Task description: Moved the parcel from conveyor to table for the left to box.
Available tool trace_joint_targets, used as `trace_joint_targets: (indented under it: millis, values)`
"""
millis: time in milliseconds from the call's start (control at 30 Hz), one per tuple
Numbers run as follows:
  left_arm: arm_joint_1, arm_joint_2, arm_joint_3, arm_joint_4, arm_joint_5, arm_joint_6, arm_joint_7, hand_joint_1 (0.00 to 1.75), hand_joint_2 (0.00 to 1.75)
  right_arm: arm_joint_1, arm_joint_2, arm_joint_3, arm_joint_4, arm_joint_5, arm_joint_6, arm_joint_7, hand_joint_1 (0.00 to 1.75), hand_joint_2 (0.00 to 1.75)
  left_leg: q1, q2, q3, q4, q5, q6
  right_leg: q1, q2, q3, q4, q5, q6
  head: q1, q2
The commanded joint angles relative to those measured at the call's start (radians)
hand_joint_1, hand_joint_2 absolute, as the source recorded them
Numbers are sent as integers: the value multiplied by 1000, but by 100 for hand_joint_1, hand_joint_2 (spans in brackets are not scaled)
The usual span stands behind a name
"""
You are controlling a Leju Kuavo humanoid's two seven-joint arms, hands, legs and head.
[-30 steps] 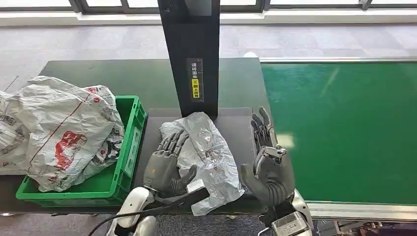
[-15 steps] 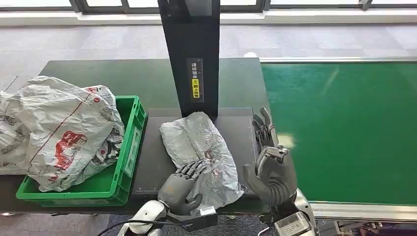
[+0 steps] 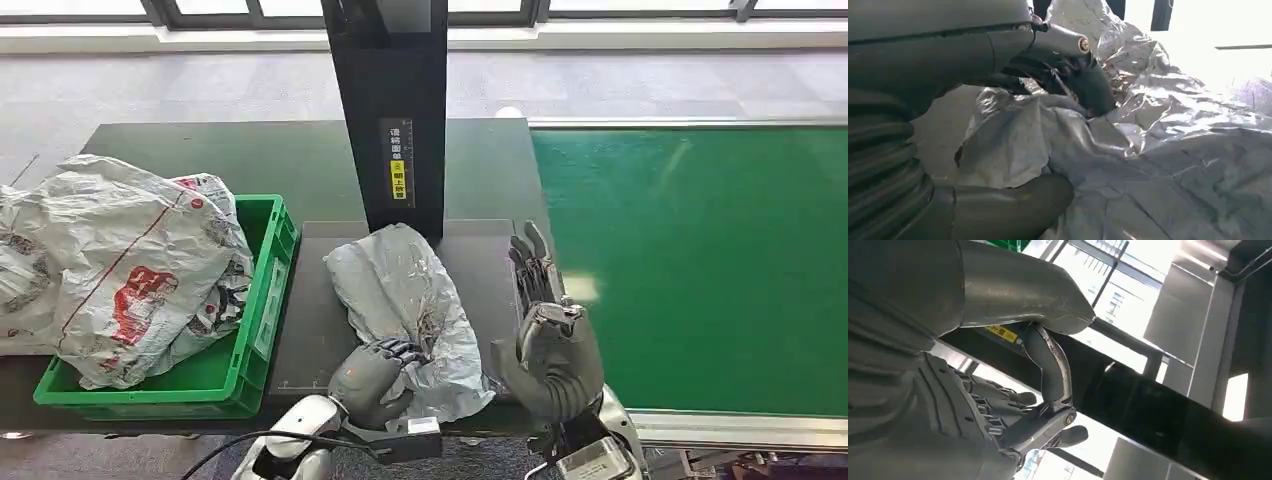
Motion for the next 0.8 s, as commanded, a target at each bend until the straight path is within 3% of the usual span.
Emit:
trace_joint_targets:
  millis: [33,333,400,500,567,633,767,800]
  values:
    - [-96,30,17,245,6,6,-3,175,175,-11,-6,-14,2,4,12,3,0,175,0,0,3,-2,0,1,0,-1,3,-1,0,0,0,0]
    - [-92,30,77,321,10,26,8,175,175,-3,-2,1,-4,13,19,3,0,175,1,3,1,-2,-3,2,1,2,11,-3,-3,1,0,0]
    - [-107,20,107,354,-14,51,60,175,175,-2,-5,5,-4,14,21,3,0,175,1,3,3,-2,-5,2,1,2,13,-2,-4,2,0,0]
    - [-161,-10,248,379,-19,311,80,175,175,12,15,5,-20,36,18,3,0,175,0,3,4,-2,-4,2,1,2,15,-2,-4,2,0,0]
    - [-161,-33,350,304,-16,492,78,175,175,29,32,-1,-37,54,26,3,0,175,1,2,5,-1,-5,3,1,1,15,-1,-5,1,0,0]
    - [-104,-59,445,127,103,618,-37,175,175,36,44,2,-43,64,35,3,0,175,1,1,4,1,-6,2,1,1,14,0,-5,1,0,0]
    - [15,-169,607,-228,146,628,-210,175,175,17,39,23,-12,55,28,3,0,175,3,7,-2,3,-7,0,3,6,6,1,-5,-2,0,0]
    - [32,-182,617,-278,190,628,-260,175,175,10,33,31,-2,48,21,3,0,175,2,4,5,2,-4,1,2,3,4,1,-4,-1,0,0]
